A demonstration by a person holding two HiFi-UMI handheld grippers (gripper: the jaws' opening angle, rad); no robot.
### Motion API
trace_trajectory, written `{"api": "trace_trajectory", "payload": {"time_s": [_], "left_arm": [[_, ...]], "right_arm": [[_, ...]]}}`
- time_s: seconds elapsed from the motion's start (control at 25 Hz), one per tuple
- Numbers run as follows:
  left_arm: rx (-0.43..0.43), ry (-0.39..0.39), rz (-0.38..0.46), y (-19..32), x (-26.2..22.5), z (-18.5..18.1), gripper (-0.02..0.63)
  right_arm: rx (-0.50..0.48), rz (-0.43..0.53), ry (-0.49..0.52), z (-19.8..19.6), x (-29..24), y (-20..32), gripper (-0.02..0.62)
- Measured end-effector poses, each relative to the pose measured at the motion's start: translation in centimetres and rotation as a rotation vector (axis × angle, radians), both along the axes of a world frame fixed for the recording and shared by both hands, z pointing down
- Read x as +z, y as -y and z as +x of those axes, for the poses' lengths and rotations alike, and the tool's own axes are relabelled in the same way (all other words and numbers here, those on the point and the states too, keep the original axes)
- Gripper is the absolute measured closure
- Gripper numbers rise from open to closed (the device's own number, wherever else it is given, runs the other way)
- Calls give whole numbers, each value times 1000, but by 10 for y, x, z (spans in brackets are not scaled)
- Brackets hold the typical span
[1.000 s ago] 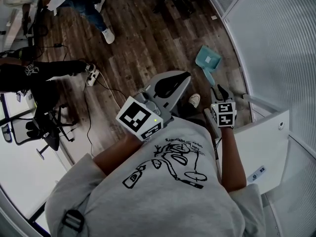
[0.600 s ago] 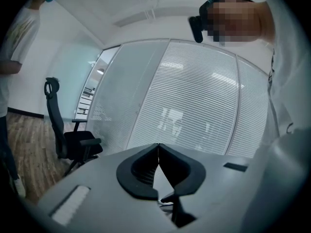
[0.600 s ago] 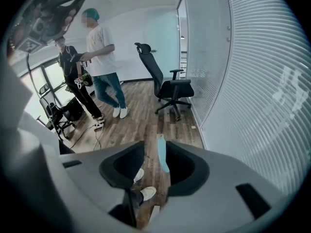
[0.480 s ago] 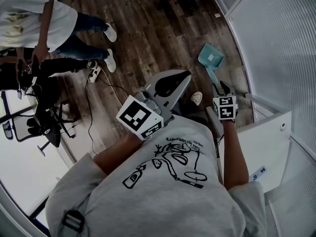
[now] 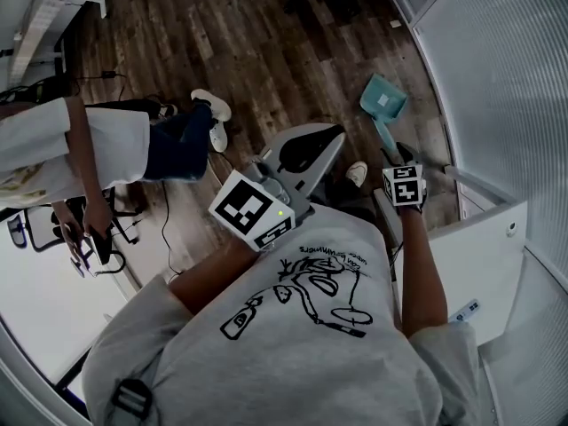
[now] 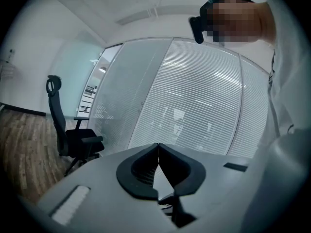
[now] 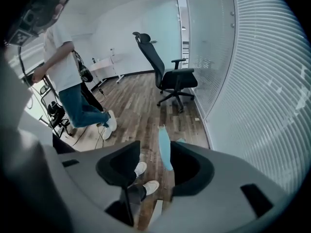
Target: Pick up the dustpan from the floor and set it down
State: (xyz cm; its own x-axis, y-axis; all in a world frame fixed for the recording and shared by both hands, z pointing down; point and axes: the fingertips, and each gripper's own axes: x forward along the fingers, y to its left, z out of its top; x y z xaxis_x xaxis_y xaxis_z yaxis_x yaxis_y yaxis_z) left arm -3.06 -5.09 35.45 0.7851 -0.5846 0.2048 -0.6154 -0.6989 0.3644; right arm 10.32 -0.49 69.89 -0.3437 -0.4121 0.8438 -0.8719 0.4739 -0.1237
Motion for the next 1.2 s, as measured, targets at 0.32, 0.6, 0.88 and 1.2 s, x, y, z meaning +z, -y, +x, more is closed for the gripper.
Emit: {"api": "trace_trajectory", "payload": {"time_s": [0.32, 0.6, 0.88, 1.2], "left_arm": [[1, 5, -18, 16, 4, 3, 603], [-9, 17, -37, 17, 10, -2, 603], [-9, 24, -50, 13, 19, -4, 603], [-15, 31, -70, 6, 28, -9, 603]], "right_arm": [[-17, -37, -5, -1, 19, 18, 422], [-26, -85, -5, -1, 38, 17, 420], [-30, -94, -24, 1, 54, 21, 419], [-50, -122, -46, 1, 73, 17, 410]]}}
